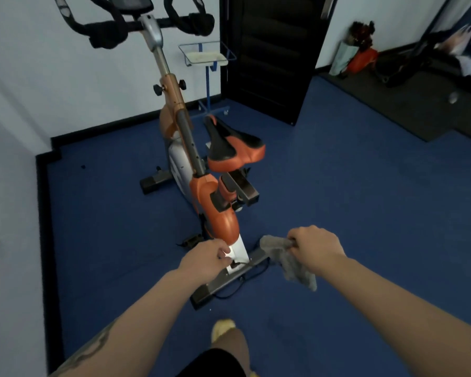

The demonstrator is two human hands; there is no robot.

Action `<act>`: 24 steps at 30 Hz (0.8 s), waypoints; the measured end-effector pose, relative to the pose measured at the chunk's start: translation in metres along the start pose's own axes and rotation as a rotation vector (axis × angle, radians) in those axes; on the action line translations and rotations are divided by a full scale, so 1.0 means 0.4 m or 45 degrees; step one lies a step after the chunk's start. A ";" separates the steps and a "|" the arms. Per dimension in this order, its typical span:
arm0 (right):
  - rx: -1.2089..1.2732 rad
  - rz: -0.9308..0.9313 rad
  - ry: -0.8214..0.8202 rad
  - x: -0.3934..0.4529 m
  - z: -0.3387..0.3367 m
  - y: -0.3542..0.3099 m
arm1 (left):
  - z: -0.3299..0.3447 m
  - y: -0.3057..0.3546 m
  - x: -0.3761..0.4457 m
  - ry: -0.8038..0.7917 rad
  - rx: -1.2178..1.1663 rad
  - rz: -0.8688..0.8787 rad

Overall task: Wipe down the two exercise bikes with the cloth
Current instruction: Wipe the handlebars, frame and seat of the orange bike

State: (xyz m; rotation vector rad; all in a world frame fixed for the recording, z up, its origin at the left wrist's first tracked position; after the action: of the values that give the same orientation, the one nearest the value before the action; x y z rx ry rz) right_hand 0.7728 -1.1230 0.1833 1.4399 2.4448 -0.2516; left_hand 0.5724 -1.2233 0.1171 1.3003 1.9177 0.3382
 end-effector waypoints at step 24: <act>-0.040 -0.330 0.006 0.645 -0.238 0.414 | 0.020 0.444 0.680 0.160 -0.251 -0.106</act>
State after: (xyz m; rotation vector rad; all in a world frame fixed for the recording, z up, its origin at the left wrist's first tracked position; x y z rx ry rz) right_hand 0.7845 -0.8022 0.1860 1.1102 2.6245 -0.2633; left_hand 0.6495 -0.9086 0.0956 1.0894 1.9807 0.5636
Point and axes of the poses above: each hand's wrist, its own x-axis towards the middle knuckle, its own z-axis out of the palm, y = z × x, the point moved 7 cm from there along x, towards the middle knuckle, and after that the axes turned 1 degree about y, right-handed, at the moved point
